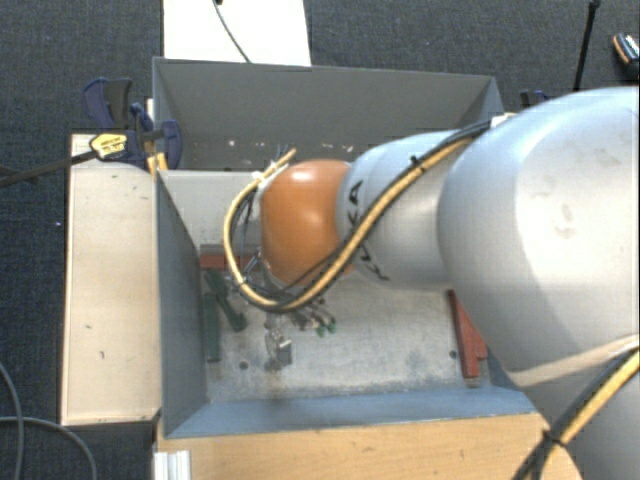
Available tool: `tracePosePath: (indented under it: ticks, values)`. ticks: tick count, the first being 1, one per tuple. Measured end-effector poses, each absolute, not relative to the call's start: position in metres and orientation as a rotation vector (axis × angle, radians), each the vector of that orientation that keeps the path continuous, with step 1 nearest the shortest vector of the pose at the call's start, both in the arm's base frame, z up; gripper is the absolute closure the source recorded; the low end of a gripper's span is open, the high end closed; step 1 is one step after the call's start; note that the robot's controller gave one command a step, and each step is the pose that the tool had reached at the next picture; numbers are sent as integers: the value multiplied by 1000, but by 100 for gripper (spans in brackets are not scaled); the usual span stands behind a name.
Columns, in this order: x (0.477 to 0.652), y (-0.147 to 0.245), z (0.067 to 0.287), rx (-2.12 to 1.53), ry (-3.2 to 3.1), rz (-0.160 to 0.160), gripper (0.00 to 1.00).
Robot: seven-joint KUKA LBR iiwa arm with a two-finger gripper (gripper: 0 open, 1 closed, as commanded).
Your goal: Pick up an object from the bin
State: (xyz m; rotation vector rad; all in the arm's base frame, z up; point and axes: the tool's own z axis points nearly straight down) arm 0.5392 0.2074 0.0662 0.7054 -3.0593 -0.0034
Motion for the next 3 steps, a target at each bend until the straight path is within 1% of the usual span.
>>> tracePosePath:
  ticks: [1,2,3]
  values:
    - [555,119,156,908,-3018,5,0]
    - [586,237,167,1004,-2987,-7,0]
    - [584,255,77,2126,-2312,-1,0]
